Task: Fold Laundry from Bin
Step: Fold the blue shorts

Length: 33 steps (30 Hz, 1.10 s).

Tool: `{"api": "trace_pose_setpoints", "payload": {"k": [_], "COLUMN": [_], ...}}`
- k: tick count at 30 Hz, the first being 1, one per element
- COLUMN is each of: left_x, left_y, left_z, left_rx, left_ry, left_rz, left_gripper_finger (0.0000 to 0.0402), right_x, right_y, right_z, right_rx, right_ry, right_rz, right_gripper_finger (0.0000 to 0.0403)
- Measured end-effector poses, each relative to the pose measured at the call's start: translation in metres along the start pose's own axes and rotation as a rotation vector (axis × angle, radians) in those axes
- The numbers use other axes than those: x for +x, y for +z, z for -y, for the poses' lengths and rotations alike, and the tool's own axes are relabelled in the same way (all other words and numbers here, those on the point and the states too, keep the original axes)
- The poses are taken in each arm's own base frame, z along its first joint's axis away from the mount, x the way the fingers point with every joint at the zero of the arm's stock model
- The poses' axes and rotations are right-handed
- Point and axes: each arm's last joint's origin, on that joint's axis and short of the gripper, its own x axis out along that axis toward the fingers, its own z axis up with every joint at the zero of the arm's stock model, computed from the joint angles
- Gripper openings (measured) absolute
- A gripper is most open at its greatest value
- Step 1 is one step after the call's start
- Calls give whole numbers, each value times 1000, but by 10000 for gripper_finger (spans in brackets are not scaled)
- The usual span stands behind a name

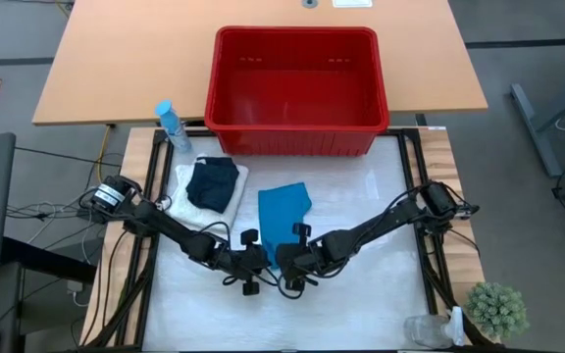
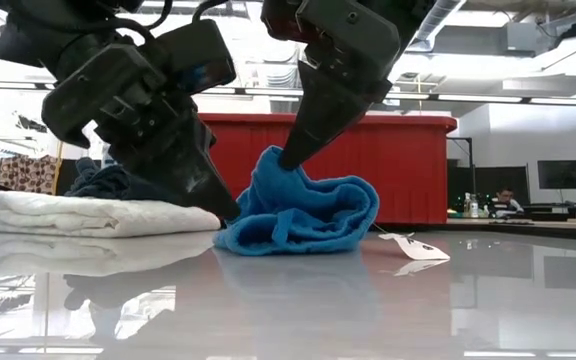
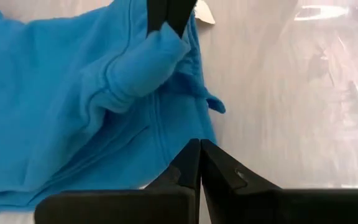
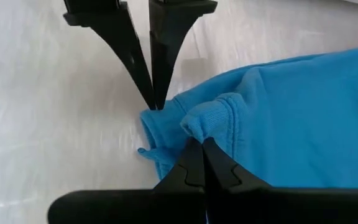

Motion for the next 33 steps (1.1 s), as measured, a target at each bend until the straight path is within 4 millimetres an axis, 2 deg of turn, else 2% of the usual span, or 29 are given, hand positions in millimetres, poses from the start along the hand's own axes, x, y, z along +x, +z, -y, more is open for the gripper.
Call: {"api": "trace_pose_setpoints", "payload": {"k": [4,13,24,33], "left_x": [1,20,24,24], "left_y": [1,-13,-9,-9], "left_z": [0,2,-4,-6], "left_rx": [7,-37,-74,-99], "left_ry": [1,-8,-6,-5], "left_rz": [10,-18,4,6], "left_gripper_finger": [0,0,0,0], "right_x": [0,-1,-2,0], "right_y": [0,-1,6,4], "right_z": [0,-2,-8,-3], "right_rx": [-15,-27,-41,-56], "right_ry": [0,3,105,107], "right_rz": [-2,-3,57,17], "right_gripper_finger": [11,11,11,11]}}
